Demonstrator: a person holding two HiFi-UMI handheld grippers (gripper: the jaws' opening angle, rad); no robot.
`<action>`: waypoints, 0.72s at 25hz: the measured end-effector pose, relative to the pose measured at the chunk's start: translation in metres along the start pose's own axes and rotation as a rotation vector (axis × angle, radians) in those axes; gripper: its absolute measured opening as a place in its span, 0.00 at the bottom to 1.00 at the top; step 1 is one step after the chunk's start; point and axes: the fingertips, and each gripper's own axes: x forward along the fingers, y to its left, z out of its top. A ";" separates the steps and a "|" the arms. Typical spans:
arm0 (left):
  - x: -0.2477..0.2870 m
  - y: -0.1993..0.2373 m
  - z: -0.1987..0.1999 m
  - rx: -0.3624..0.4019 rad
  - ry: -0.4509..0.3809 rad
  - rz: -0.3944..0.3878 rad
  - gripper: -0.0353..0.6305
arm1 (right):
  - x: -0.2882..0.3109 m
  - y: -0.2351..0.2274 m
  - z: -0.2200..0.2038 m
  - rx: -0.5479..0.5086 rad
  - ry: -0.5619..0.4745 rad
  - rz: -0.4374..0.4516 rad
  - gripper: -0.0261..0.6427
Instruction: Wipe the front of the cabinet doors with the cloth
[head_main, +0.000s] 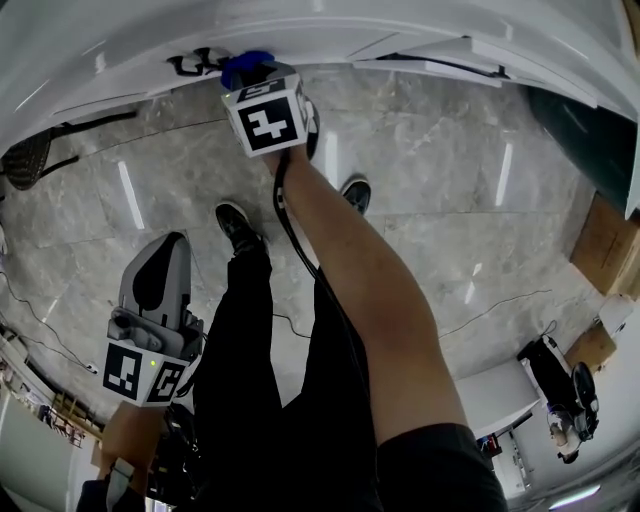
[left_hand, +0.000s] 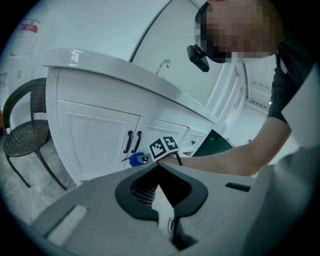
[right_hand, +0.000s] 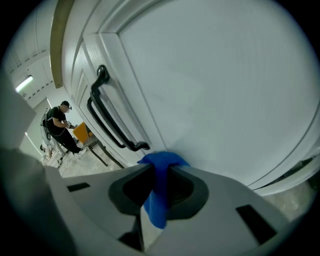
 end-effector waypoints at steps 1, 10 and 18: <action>0.003 -0.002 0.000 -0.003 0.002 -0.001 0.05 | -0.003 -0.006 -0.001 -0.010 -0.002 -0.006 0.13; 0.050 -0.058 0.004 0.051 0.004 -0.049 0.05 | -0.044 -0.083 -0.010 -0.001 0.002 -0.052 0.13; 0.094 -0.096 -0.026 0.055 0.066 -0.094 0.05 | -0.077 -0.172 -0.034 0.069 -0.014 -0.147 0.13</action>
